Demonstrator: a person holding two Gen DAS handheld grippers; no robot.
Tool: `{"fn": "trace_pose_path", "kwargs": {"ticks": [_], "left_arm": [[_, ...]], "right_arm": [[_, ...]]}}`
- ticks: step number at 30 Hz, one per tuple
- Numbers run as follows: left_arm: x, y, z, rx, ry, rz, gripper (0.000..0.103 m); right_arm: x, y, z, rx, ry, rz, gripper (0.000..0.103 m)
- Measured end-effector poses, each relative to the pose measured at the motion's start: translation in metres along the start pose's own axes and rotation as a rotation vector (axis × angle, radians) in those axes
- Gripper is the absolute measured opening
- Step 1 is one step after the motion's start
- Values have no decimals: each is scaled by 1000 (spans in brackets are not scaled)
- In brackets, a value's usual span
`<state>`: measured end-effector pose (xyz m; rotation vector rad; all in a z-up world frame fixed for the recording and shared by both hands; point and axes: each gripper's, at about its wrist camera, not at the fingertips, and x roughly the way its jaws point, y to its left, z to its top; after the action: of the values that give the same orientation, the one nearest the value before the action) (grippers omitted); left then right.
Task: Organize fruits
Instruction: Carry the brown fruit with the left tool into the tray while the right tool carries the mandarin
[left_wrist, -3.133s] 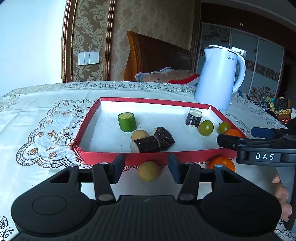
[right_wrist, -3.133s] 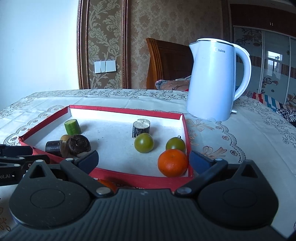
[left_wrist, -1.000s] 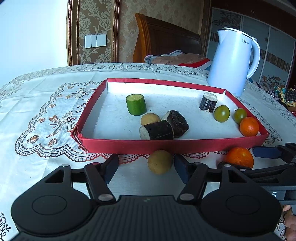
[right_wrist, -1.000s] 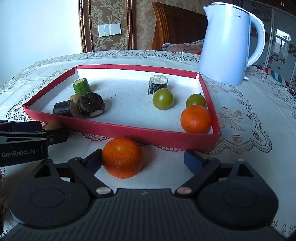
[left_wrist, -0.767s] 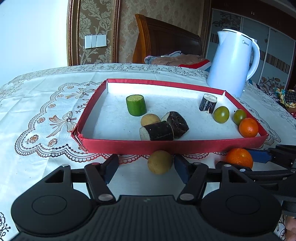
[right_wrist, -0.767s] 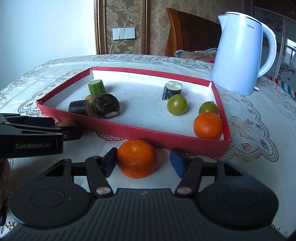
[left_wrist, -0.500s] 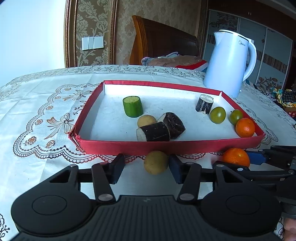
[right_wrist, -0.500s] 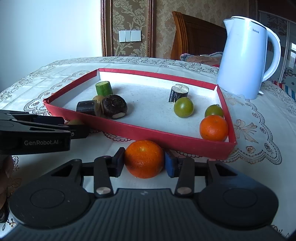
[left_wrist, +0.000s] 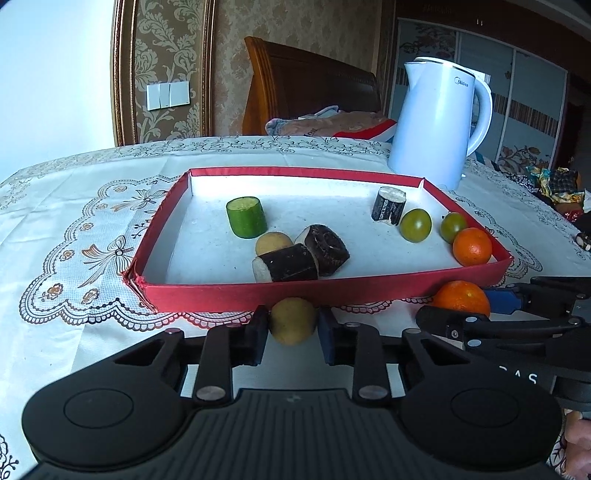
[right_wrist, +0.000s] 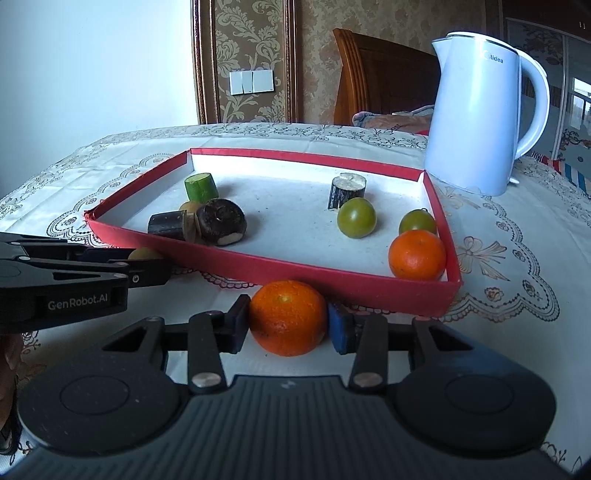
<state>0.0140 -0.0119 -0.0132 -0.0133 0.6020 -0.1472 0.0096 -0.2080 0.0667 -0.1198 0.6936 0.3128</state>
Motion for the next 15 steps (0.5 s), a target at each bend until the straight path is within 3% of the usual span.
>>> {"fn": "trace_pose_path", "kwargs": {"ticks": [7,15], "left_arm": [[-18,-9,-2,52,-103,-22,28],[-23,-14,9,34,-186,-11,28]], "right_arm": [[-10,-6,-2,37,-50,-6,41],[-16,-10,9,34,-107,-33,41]]}}
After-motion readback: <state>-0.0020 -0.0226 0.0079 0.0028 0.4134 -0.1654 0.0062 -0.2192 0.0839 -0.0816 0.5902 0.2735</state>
